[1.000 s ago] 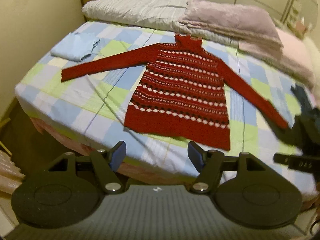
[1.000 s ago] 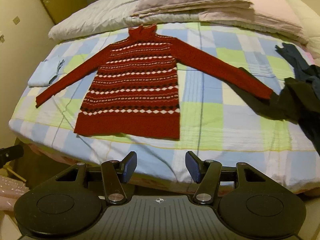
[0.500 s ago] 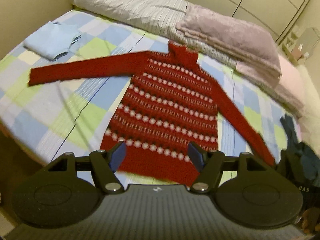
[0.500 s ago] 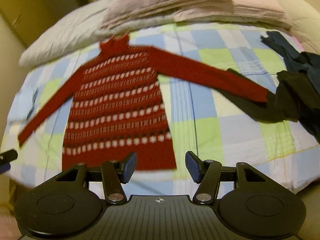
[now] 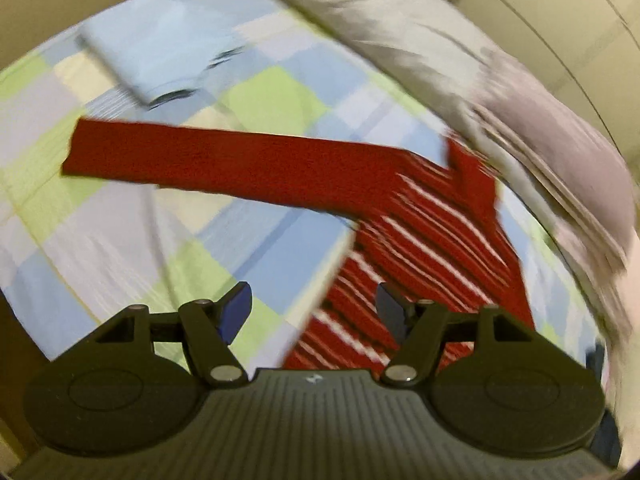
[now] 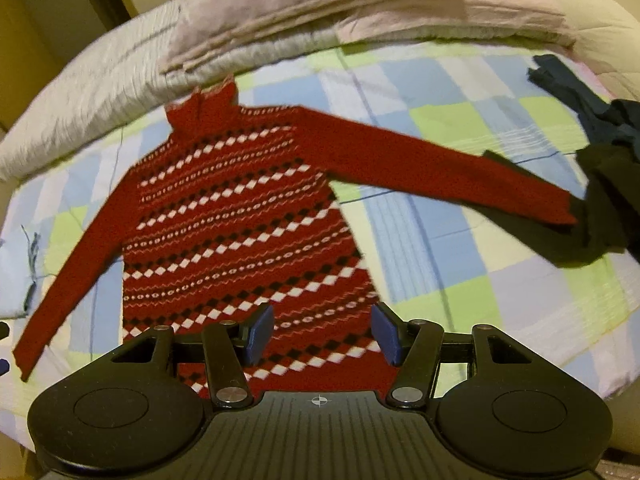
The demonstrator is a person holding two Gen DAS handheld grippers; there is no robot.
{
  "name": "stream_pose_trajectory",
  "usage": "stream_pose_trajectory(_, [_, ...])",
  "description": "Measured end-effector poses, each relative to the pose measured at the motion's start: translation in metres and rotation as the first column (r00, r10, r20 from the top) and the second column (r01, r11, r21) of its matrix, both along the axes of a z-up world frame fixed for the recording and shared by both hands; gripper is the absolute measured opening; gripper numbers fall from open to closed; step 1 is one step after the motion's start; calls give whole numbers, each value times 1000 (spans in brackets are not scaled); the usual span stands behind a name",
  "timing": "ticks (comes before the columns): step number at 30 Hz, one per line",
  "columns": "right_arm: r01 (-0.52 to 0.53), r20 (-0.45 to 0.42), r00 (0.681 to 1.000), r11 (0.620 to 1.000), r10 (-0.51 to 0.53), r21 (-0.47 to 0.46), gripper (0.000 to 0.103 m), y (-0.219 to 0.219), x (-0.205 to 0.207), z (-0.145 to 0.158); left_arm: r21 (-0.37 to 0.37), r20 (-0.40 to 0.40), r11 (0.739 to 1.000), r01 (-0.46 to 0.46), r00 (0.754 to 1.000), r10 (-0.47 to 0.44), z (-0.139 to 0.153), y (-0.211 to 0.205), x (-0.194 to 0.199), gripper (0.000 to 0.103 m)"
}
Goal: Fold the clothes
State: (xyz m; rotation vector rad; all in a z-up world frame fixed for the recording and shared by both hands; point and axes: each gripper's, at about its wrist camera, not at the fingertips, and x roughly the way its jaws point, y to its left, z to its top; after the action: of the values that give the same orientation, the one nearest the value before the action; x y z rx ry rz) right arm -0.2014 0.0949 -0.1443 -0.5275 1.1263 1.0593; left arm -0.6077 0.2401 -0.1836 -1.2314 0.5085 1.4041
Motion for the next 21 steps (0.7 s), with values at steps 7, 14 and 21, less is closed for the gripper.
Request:
stream_pose_trajectory(7, [26,1,1000,998,-26,-62,57,41,-15,-70,-43,48,952,-304,951,306,-91,38,-88,65])
stream_pose_trajectory(14, [-12,59,998,984,23,-175,57,55,-25,-134,-74,281,758,-648,716,639,-162,41,-170,60])
stream_pose_trajectory(21, [-82,63,993,978,96,-191,57,69,-37,-173,2,373,667,-745,619,691,-185,44,-191,56])
